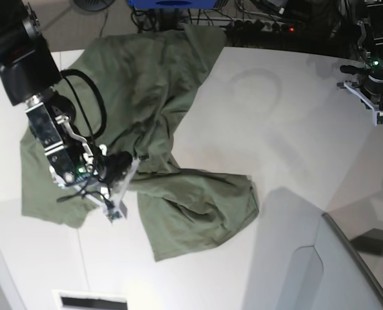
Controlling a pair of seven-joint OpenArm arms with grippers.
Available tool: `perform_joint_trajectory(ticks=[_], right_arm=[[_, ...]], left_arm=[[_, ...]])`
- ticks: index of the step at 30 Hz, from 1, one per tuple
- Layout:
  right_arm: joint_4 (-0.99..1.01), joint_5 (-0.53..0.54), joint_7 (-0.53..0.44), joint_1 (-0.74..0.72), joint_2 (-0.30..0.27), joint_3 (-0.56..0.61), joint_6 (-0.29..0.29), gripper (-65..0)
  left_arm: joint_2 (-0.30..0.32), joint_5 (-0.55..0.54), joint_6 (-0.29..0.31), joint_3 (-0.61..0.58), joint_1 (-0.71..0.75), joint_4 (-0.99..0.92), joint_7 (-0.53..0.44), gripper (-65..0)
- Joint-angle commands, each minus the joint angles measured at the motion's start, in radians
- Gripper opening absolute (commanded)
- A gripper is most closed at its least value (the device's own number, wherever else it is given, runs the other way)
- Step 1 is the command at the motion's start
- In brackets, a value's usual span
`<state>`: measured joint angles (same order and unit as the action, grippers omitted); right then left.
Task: Layout the t-shirt on the table in an organized manner, then fold the t-shirt properly
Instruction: 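Grasp the shirt's folded part with the right gripper and pull it outward, then lower the left gripper and pinch the shirt's bunched end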
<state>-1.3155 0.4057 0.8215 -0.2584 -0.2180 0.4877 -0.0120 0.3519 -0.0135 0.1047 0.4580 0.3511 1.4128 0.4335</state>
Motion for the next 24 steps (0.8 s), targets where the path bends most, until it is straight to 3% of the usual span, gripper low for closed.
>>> perform_joint_trajectory(ticks=[1,14,19,24], right_arm=[[-0.034,0.015,0.0,-0.008,0.007,-0.019,-0.009,-65.0],[-0.299,0.014,0.081,0.379,0.007,-0.304,-0.007,-65.0],[-0.348,0.014,0.081,0.442,-0.01,-0.324,-0.007,-65.0],[-0.364,0.014,0.081,0.456,-0.018,-0.323,-0.007,-65.0]], left_arm=[[0.019,-0.003,0.002,-0.017,-0.016,0.01,-0.022,-65.0],[-0.018,-0.003,-0.001,-0.273,-0.168,0.016,-0.019,-65.0],[-0.05,-0.007,-0.001,-0.473,-0.327,0.016,0.052,-65.0],[-0.132,-0.004,-0.001,-0.612,-0.522,-0.045,0.075,-65.0]])
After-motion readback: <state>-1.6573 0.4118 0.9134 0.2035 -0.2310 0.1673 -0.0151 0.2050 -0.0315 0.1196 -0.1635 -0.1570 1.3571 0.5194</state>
